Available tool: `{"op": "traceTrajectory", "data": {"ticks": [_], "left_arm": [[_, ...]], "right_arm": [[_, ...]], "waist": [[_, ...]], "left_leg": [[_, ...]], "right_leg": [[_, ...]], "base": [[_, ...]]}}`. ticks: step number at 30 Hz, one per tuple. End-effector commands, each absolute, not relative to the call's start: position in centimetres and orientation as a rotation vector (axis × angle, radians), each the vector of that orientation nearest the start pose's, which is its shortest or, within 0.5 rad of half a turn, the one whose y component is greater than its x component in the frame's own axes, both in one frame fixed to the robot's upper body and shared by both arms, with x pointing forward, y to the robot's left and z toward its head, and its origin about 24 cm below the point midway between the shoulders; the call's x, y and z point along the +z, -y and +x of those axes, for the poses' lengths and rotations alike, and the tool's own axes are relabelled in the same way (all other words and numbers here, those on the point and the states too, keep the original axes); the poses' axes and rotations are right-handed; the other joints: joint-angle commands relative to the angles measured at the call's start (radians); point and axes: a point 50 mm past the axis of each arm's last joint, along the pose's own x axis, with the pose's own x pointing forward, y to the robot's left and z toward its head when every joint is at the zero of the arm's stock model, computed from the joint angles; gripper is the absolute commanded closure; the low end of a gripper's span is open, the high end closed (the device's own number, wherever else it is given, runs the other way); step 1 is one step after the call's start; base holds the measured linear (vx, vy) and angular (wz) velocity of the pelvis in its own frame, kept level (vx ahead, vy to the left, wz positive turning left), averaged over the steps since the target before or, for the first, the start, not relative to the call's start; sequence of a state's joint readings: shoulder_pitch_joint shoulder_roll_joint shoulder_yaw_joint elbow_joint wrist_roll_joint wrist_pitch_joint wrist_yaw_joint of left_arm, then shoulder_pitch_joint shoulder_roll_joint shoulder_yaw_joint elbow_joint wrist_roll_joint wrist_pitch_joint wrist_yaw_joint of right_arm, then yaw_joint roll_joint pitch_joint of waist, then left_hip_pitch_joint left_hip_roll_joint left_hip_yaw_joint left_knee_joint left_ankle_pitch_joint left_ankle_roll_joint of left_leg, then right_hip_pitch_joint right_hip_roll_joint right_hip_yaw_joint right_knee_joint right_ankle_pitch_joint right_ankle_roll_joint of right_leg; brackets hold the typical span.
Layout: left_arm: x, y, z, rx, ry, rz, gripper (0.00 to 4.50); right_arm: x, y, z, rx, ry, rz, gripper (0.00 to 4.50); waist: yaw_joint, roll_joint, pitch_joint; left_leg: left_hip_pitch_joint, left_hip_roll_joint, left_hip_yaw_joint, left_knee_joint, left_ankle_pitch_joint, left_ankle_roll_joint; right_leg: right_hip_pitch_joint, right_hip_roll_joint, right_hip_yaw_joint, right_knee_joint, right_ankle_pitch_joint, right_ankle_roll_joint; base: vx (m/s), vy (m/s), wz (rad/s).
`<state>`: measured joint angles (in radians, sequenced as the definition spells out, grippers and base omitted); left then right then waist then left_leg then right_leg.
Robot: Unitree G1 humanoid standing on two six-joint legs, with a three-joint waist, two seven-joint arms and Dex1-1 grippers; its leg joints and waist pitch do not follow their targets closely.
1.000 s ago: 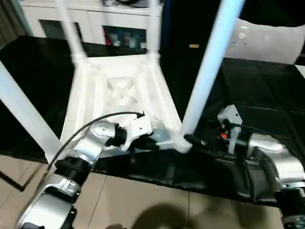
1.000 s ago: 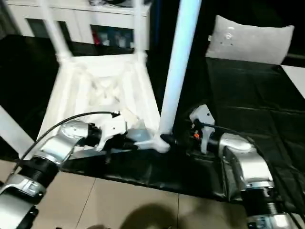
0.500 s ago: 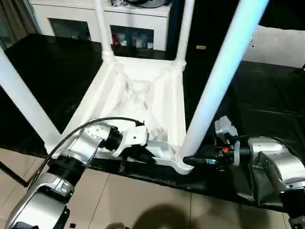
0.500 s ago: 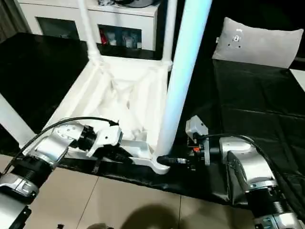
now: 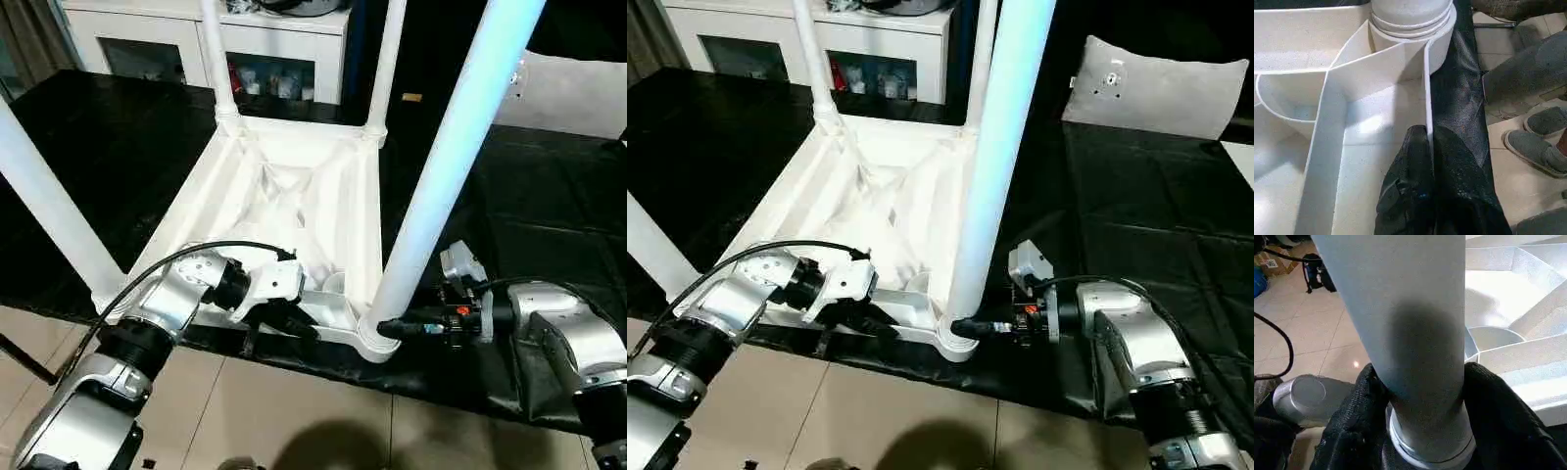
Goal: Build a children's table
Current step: Rotate leg to tighten
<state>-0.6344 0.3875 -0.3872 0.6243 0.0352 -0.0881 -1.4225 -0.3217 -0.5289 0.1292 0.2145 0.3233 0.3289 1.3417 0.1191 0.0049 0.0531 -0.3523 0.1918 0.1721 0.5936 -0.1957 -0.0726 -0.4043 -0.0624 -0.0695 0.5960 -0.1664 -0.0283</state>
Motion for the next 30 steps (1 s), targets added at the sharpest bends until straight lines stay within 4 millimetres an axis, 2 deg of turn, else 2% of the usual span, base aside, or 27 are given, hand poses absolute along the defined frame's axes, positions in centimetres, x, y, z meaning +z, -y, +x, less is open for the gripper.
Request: {"op": "traceTrajectory", "data": {"ticks": [1, 3, 5, 6, 7, 9, 10, 11, 12, 13, 14, 16, 18, 20, 21, 25, 30], "left_arm": [[6.4, -11.1, 31.4, -1.588, -0.387, 0.561, 4.50], [6.4, -10.6, 31.8, -1.522, -0.386, 0.526, 4.50], [6.5, -9.1, 32.3, -1.432, -0.378, 0.442, 4.50], [6.4, -8.5, 32.4, -1.405, -0.375, 0.426, 4.50], [6.4, -7.8, 32.6, -1.367, -0.374, 0.403, 4.50], [6.4, -6.4, 32.9, -1.294, -0.365, 0.367, 4.50], [6.4, -6.1, 33.0, -1.269, -0.362, 0.358, 4.50], [6.4, -4.7, 33.4, -1.188, -0.352, 0.338, 4.50], [6.5, -4.2, 33.5, -1.151, -0.342, 0.330, 4.50], [6.5, -4.2, 33.5, -1.151, -0.342, 0.330, 4.50], [6.6, -3.5, 33.7, -1.105, -0.327, 0.311, 4.50], [6.9, -2.9, 33.7, -1.077, -0.315, 0.307, 4.50], [7.0, -2.8, 33.7, -1.066, -0.312, 0.320, 4.50], [7.0, -3.0, 33.8, -1.066, -0.308, 0.334, 4.50], [7.1, -3.2, 33.8, -1.065, -0.304, 0.343, 4.50], [7.0, -4.5, 33.7, -1.109, -0.285, 0.376, 4.50], [6.7, -6.9, 33.4, -1.183, -0.302, 0.430, 4.50]], "right_arm": [[7.0, 17.0, 26.9, 1.338, -0.357, 0.038, 2.51], [6.8, 16.3, 27.2, 1.272, -0.351, 0.061, 2.53], [5.9, 14.8, 28.0, 1.105, -0.364, 0.037, 2.54], [5.6, 14.3, 28.4, 1.049, -0.368, 0.030, 2.54], [5.4, 13.8, 28.8, 0.979, -0.366, 0.035, 2.54], [5.0, 12.9, 29.6, 0.851, -0.370, 0.034, 2.55], [5.0, 12.8, 29.9, 0.814, -0.371, 0.034, 2.56], [4.8, 12.3, 30.7, 0.665, -0.378, 0.050, 2.57], [4.9, 12.0, 31.0, 0.615, -0.370, 0.056, 2.57], [4.9, 12.0, 31.0, 0.615, -0.370, 0.056, 2.58], [4.8, 11.7, 31.4, 0.552, -0.370, 0.064, 2.58], [4.8, 11.3, 31.6, 0.499, -0.367, 0.087, 2.58], [5.1, 11.0, 31.6, 0.496, -0.344, 0.079, 2.04], [5.3, 10.9, 31.5, 0.500, -0.319, 0.078, 2.04], [5.4, 10.9, 31.5, 0.500, -0.311, 0.087, 1.78], [6.0, 11.9, 31.6, 0.535, -0.254, 0.059, 1.63], [6.6, 14.4, 31.3, 0.640, -0.227, 0.032, 1.13]], "waist": [[-0.003, -0.013, -0.065], [-0.006, -0.014, -0.065], [-0.014, -0.011, -0.060], [-0.018, -0.014, -0.060], [-0.028, -0.015, -0.058], [-0.046, -0.016, -0.059], [-0.049, -0.016, -0.060], [-0.058, -0.015, -0.058], [-0.059, -0.013, -0.060], [-0.061, -0.013, -0.063], [-0.059, -0.010, -0.064], [-0.060, -0.010, -0.067], [-0.058, -0.009, -0.070], [-0.054, -0.009, -0.070], [-0.054, -0.008, -0.068], [-0.056, -0.006, -0.066], [-0.057, -0.005, -0.066]], "left_leg": [[0.002, 0.041, -0.004, -0.066, -0.139, 0.065], [0.002, 0.037, -0.007, -0.068, -0.153, 0.054], [0.006, 0.033, -0.008, -0.070, -0.177, 0.030], [0.005, 0.032, -0.009, -0.070, -0.178, 0.023], [-0.002, 0.028, -0.012, -0.074, -0.181, 0.015], [0.001, 0.023, -0.012, -0.069, -0.192, 0.009], [0.003, 0.022, -0.012, -0.068, -0.190, 0.013], [0.000, 0.020, -0.011, -0.067, -0.185, 0.014], [0.001, 0.019, -0.012, -0.067, -0.180, 0.014], [0.003, 0.020, -0.011, -0.066, -0.175, 0.018], [-0.002, 0.020, -0.012, -0.067, -0.160, 0.030], [-0.003, 0.023, -0.011, -0.067, -0.144, 0.037], [-0.004, 0.024, -0.010, -0.067, -0.119, 0.048], [-0.004, 0.025, -0.008, -0.067, -0.112, 0.056], [-0.005, 0.025, -0.008, -0.068, -0.112, 0.059], [-0.004, 0.025, -0.009, -0.070, -0.144, 0.056], [-0.005, 0.029, -0.009, -0.068, -0.146, 0.064]], "right_leg": [[0.054, -0.078, 0.046, -0.072, -0.297, -0.166], [0.055, -0.080, 0.043, -0.077, -0.337, -0.155], [0.050, -0.081, 0.042, -0.087, -0.416, -0.133], [0.053, -0.082, 0.042, -0.087, -0.431, -0.124], [0.055, -0.081, 0.039, -0.091, -0.465, -0.107], [0.052, -0.081, 0.037, -0.101, -0.519, -0.083], [0.049, -0.081, 0.038, -0.102, -0.519, -0.083], [0.047, -0.077, 0.038, -0.102, -0.512, -0.087], [0.048, -0.075, 0.037, -0.102, -0.509, -0.086], [0.047, -0.076, 0.039, -0.103, -0.489, -0.088], [0.052, -0.074, 0.040, -0.098, -0.447, -0.092], [0.052, -0.074, 0.042, -0.090, -0.382, -0.112], [0.055, -0.073, 0.045, -0.083, -0.304, -0.133], [0.058, -0.074, 0.047, -0.078, -0.250, -0.157], [0.060, -0.075, 0.047, -0.078, -0.243, -0.162], [0.061, -0.077, 0.047, -0.084, -0.299, -0.147], [0.063, -0.078, 0.048, -0.080, -0.273, -0.159]], "base": [[0.000, 0.000, 0.00], [0.000, 0.000, 0.00], [0.000, 0.000, 0.00], [0.000, 0.000, 0.00], [0.000, 0.000, 0.00], [0.000, 0.000, 0.00], [0.000, 0.000, 0.00], [0.000, 0.000, 0.00], [0.000, 0.000, 0.00], [0.000, 0.000, 0.00], [0.000, 0.000, 0.00], [0.000, 0.000, 0.00], [0.000, 0.000, 0.00], [0.000, 0.000, 0.00], [0.000, 0.000, 0.00], [0.000, 0.000, 0.00], [0.000, 0.000, 0.00]]}}
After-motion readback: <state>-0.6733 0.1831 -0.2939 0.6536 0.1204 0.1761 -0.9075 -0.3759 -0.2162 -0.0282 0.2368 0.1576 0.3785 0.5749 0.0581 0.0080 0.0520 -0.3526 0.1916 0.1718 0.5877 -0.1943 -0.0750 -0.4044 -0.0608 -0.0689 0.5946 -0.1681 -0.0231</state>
